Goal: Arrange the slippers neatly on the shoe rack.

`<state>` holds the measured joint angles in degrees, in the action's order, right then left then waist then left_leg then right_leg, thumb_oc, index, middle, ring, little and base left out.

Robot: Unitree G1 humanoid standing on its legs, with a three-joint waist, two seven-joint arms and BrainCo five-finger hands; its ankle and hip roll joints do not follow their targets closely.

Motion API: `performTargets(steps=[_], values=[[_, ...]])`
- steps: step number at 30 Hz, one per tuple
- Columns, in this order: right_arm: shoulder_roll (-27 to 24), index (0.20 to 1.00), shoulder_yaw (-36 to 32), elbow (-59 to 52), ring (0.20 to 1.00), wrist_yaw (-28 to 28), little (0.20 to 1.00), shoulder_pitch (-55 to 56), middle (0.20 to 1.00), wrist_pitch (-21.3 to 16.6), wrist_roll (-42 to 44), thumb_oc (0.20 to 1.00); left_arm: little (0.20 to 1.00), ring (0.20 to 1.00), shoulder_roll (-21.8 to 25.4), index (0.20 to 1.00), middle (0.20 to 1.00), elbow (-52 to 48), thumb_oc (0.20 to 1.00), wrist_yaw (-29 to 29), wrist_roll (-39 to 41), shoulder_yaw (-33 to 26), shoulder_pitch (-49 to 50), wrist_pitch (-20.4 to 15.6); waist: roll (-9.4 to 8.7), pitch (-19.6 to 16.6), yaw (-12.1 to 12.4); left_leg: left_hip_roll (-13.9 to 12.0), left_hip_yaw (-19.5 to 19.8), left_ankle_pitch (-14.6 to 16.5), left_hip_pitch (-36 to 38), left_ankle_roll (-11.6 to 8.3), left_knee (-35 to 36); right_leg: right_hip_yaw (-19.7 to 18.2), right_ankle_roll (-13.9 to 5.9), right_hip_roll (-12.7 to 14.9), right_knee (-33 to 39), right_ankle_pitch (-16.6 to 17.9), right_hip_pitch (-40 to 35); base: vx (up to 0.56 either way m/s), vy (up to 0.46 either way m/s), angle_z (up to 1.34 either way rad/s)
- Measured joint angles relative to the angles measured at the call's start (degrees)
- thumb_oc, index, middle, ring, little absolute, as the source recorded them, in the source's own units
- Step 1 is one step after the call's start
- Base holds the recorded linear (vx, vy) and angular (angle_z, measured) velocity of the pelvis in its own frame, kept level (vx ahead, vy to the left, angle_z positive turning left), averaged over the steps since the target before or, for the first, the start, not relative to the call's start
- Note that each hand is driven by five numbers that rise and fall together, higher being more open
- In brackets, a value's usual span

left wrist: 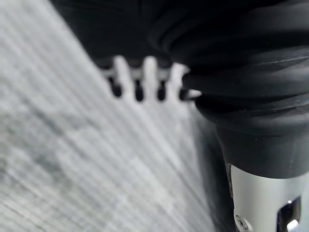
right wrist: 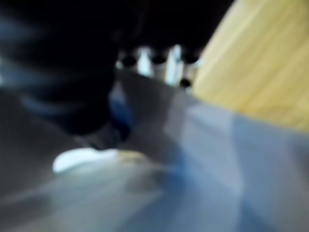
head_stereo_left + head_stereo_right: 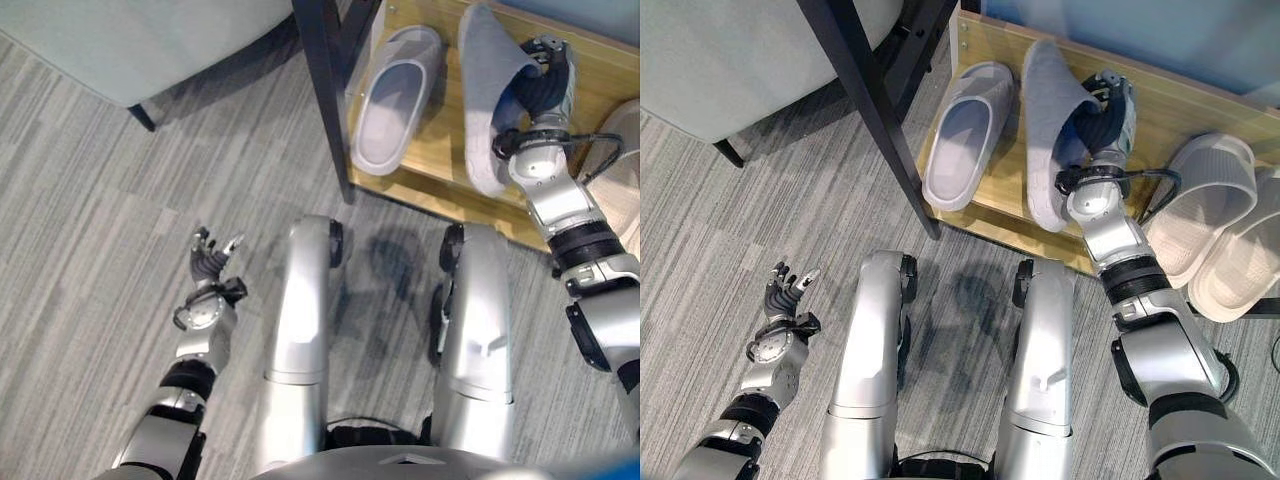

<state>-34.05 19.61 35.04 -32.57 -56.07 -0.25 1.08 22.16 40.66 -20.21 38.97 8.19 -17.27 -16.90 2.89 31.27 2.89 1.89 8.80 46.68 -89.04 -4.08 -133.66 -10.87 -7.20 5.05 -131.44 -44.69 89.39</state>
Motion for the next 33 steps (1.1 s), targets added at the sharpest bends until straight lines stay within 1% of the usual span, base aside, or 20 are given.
performTargets(steps=[1,2,4,6,10,13,15,16,20,23,25,33], values=[[0.1,0.200,0.3,0.0,0.200,0.2,0.200,0.0,0.200,0.1,0.0,0.200,1.000,1.000,0.0,1.000,1.000,0.0,1.000,0.0,0.0,0.2,0.0,0.1,0.00,0.0,0.1,0.0,0.0,0.0,0.0,0.00,0.0,0.0,0.00,0.0,0.0,0.0,-0.1,0.00,0.000,0.00],[0.3,0.200,1.8,3.3,0.200,0.6,0.200,-1.5,0.200,0.5,0.4,0.200,1.000,1.000,-0.5,1.000,1.000,0.3,1.000,0.3,0.0,0.4,-0.6,0.3,0.00,0.0,0.2,0.0,0.1,0.0,0.1,0.01,-0.1,0.1,0.00,0.0,0.0,0.0,-0.2,0.00,0.000,0.00],[0.4,0.200,2.6,5.7,0.200,0.8,0.200,-2.6,0.200,1.0,1.5,0.200,1.000,1.000,-0.6,1.000,1.000,0.6,1.000,0.3,0.0,0.5,-0.8,0.4,-0.01,0.0,0.5,0.0,0.2,0.0,0.0,0.01,-0.1,0.2,-0.01,0.1,0.0,0.0,-0.3,0.01,0.052,-0.03],[1.9,0.200,6.8,13.4,0.200,1.3,0.200,-8.9,0.200,2.0,2.1,0.200,1.000,1.000,-0.3,1.000,1.000,1.6,1.000,0.4,-0.1,2.8,-1.2,0.7,-0.03,0.0,-0.2,0.0,0.1,0.1,0.0,0.24,-0.7,0.0,-0.07,-0.1,-0.4,0.0,-0.2,0.02,0.062,-0.02],[2.6,0.200,6.7,13.2,0.200,2.2,0.200,-9.1,0.200,2.3,2.1,0.200,1.000,1.000,-0.4,1.000,1.000,2.0,1.000,1.4,-0.2,2.9,-1.7,1.3,-0.13,0.0,0.0,0.1,0.1,0.2,-0.1,0.17,-0.9,-0.1,-0.08,-0.1,-0.3,0.0,-0.1,0.01,0.027,0.00],[3.6,0.200,5.5,13.3,0.200,2.1,0.200,-9.1,0.200,2.4,2.1,0.200,1.000,1.000,-0.5,1.000,1.000,4.7,1.000,1.5,-0.1,2.5,-2.1,1.4,-0.16,0.0,0.0,0.0,0.4,0.2,-0.1,0.07,-0.9,0.2,-0.06,0.0,-0.4,0.0,-0.1,0.02,0.038,-0.01],[4.0,0.200,6.0,16.5,0.200,2.9,0.200,-10.9,0.200,2.3,3.8,0.200,1.000,1.000,-0.4,1.000,1.000,5.1,1.000,1.5,-0.1,2.5,-2.2,1.3,-0.19,-0.1,0.4,-0.3,0.8,0.3,0.1,0.12,-1.0,0.6,-0.06,0.0,-0.4,0.0,-0.5,0.00,0.000,0.00],[4.3,1.000,6.3,17.5,1.000,3.2,1.000,-11.3,1.000,2.4,4.0,1.000,1.000,1.000,-0.4,1.000,1.000,5.1,1.000,1.5,-0.1,2.5,-2.2,1.3,-0.29,-0.1,0.5,-0.3,1.0,0.3,0.2,0.12,-1.0,0.8,-0.05,0.0,-0.3,0.0,-0.7,0.00,0.000,0.00],[4.5,1.000,6.7,20.5,1.000,3.0,1.000,-13.0,1.000,2.8,3.8,1.000,1.000,1.000,-0.5,1.000,1.000,5.3,1.000,1.5,-0.1,2.6,-1.8,1.3,-0.30,-0.1,1.1,-0.2,1.0,0.3,0.2,0.12,-1.3,0.7,-0.05,0.0,-0.6,0.0,-0.7,0.00,0.000,0.00],[5.0,1.000,7.3,20.6,1.000,3.0,1.000,-13.1,1.000,3.7,3.1,1.000,1.000,1.000,-0.5,1.000,1.000,5.9,1.000,1.6,-0.1,2.6,-1.7,1.4,-0.31,-0.1,1.0,-0.1,1.0,0.3,0.2,0.13,-1.4,0.7,-0.06,0.0,-0.6,0.0,-0.8,0.00,0.000,0.00],[6.1,1.000,7.5,23.4,1.000,3.0,1.000,-14.2,1.000,3.7,3.1,1.000,1.000,1.000,-0.7,1.000,1.000,8.7,1.000,1.9,-0.1,3.0,-2.1,1.5,-0.30,-0.1,0.9,0.0,1.0,0.3,0.2,0.13,-1.5,0.7,-0.06,0.1,-0.7,0.0,-0.8,0.00,0.000,0.00],[7.4,1.000,7.4,23.4,1.000,3.2,1.000,-14.2,1.000,3.7,3.1,1.000,1.000,1.000,-1.0,1.000,1.000,10.3,1.000,2.7,-0.2,3.2,-2.5,2.6,-0.32,-0.1,0.1,0.0,1.1,0.3,0.2,0.12,-1.6,0.7,-0.06,0.0,-0.8,0.0,-0.8,0.00,0.000,0.00]])
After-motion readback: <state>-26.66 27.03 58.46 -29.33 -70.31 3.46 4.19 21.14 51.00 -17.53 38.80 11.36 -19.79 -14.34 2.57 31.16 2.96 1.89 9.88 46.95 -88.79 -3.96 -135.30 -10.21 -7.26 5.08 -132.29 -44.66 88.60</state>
